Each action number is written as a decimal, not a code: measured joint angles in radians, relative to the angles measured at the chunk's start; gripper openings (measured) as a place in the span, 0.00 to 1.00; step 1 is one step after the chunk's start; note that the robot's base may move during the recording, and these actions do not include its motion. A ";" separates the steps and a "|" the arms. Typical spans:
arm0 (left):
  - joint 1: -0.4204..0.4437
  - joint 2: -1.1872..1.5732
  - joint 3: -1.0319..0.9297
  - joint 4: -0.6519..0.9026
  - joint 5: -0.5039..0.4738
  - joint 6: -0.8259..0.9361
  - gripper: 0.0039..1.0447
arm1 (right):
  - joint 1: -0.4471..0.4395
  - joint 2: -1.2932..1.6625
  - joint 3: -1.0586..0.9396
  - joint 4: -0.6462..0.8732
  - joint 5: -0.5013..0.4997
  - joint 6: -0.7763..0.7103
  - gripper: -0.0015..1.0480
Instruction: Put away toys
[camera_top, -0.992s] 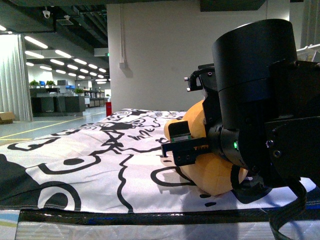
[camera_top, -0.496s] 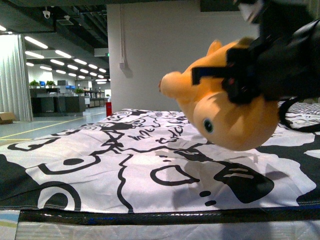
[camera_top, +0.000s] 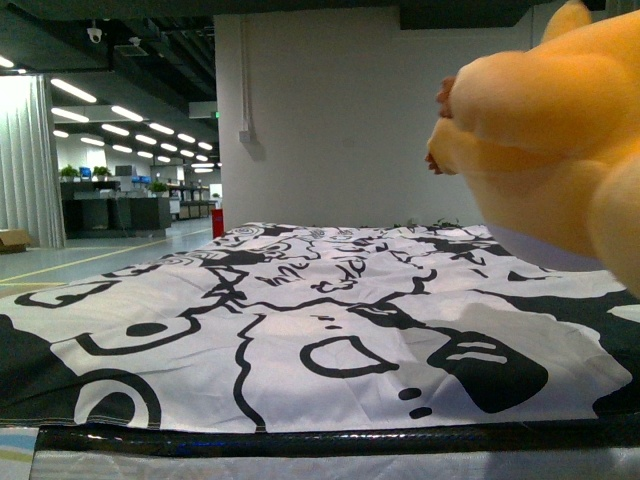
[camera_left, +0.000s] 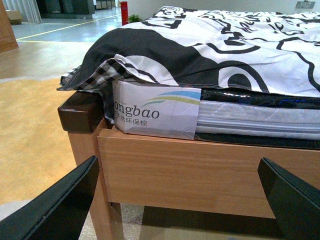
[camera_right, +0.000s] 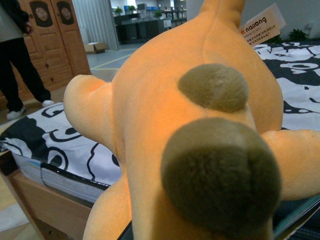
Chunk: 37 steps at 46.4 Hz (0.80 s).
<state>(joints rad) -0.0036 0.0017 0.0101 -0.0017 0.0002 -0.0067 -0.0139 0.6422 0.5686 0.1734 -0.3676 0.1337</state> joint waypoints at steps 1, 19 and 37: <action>0.000 0.000 0.000 0.000 0.000 0.000 0.94 | -0.023 -0.042 -0.028 -0.002 -0.024 0.009 0.08; 0.000 0.000 0.000 0.000 0.000 0.000 0.94 | 0.058 -0.454 -0.370 -0.056 0.116 0.082 0.08; 0.000 0.000 0.000 0.000 0.000 0.000 0.94 | 0.171 -0.543 -0.511 -0.010 0.262 0.048 0.08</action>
<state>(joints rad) -0.0036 0.0017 0.0101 -0.0017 -0.0002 -0.0067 0.1566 0.0990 0.0574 0.1631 -0.1055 0.1822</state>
